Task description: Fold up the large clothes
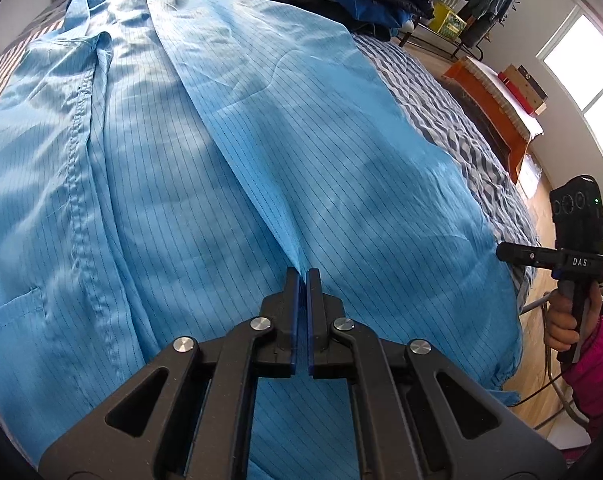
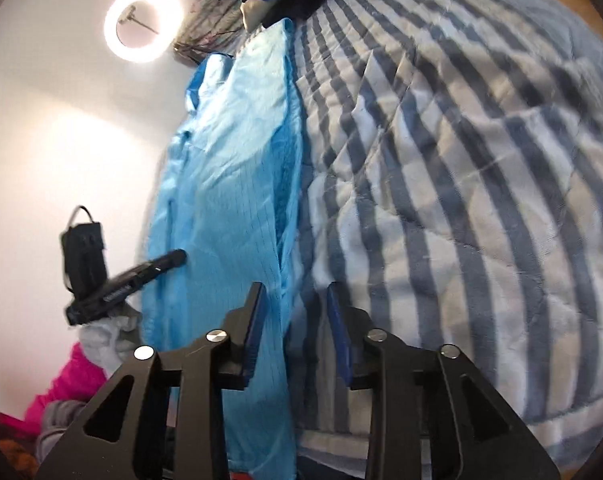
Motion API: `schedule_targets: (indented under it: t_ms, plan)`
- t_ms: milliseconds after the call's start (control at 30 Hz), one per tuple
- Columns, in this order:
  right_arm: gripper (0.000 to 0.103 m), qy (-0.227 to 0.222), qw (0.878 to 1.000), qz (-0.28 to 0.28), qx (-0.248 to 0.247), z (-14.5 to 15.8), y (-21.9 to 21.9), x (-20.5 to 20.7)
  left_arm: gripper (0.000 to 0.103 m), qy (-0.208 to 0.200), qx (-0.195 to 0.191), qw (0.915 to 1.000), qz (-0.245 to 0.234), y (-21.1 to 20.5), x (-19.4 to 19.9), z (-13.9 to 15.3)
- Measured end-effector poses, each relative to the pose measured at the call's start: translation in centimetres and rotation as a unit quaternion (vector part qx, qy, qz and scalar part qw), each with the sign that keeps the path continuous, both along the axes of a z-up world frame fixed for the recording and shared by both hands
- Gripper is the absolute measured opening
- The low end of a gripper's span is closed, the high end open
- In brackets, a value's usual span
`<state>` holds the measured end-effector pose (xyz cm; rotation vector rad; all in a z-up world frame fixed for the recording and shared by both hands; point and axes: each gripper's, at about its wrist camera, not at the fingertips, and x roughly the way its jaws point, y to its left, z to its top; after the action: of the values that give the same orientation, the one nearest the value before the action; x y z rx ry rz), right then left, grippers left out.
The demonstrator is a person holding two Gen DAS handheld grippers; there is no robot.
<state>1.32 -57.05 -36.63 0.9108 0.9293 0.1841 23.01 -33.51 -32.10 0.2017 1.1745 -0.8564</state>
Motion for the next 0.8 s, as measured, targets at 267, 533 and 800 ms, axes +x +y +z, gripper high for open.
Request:
schedule_targets:
  t_ms: [267,533,800]
  plan:
    - [0.046,-0.039,0.998,0.023,0.041,-0.5,0.8,1.0,0.006,-0.019,-0.019,0.9996,0.009,1.5,0.2,3.0]
    - [0.001,-0.053,0.998,0.025,0.019,1.2,2.9,1.9,0.006,-0.028,-0.039,0.9988,0.010,-0.7,1.7,4.5]
    - [0.001,-0.069,0.996,0.010,-0.064,3.9,3.3,0.9,0.006,-0.006,-0.045,0.9989,-0.010,-6.3,2.4,2.2]
